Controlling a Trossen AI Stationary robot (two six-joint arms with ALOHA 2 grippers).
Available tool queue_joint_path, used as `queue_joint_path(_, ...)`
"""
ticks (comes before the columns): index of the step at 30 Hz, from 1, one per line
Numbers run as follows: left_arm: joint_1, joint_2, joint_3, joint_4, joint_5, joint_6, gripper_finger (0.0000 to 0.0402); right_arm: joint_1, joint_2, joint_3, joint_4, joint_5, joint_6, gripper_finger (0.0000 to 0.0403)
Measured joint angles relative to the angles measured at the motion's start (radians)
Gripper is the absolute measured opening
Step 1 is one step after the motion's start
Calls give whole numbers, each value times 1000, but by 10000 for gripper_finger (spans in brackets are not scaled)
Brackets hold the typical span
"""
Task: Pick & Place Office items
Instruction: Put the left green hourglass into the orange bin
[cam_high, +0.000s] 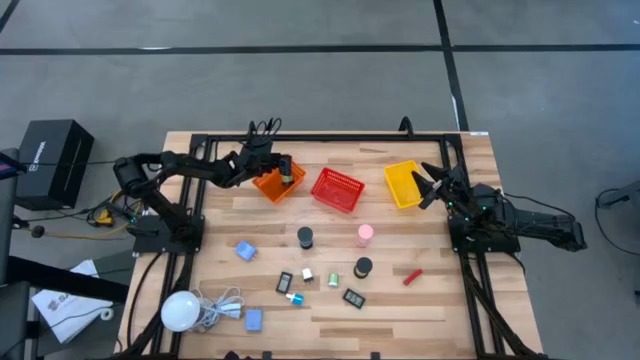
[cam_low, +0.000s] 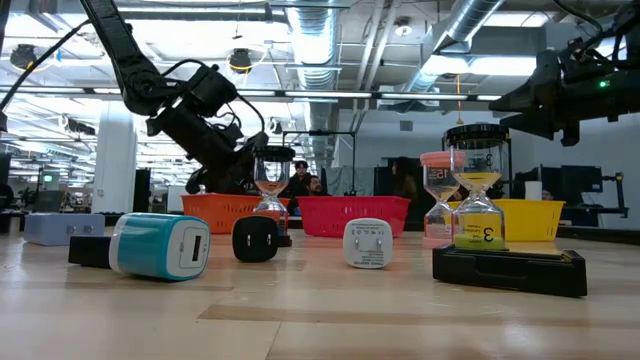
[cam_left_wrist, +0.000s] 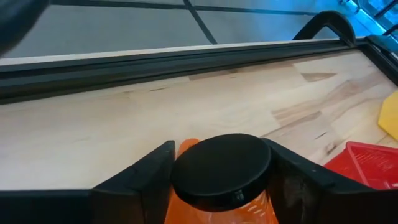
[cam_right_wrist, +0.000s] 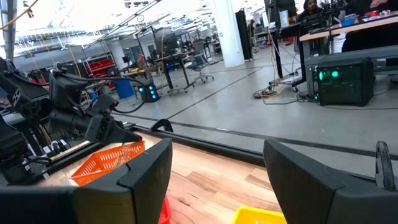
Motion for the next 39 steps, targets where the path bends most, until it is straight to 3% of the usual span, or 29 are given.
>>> queue_joint_path(4,0,-9,0,23,0,57,222,0,0,0,-1,0,0,244)
queue_joint_path(10,-1,-89,-1,26,-1,186,199,0,0,0,-2,0,0,244)
queue_joint_path(17,-58,-212,-1,16,-4,449,227,0,0,0,-2,0,0,244)
queue_joint_path(21,-110,-218,-1,11,-44,563,208,1,0,0,-2,0,0,244)
queue_joint_path(28,-147,-160,-53,14,-263,596,210,1,1,0,-3,0,1,244)
queue_joint_path(32,-164,-137,-69,24,-269,596,225,1,1,0,-3,0,1,244)
queue_joint_path(39,-162,-62,-69,119,-299,603,199,1,1,0,-3,0,3,244)
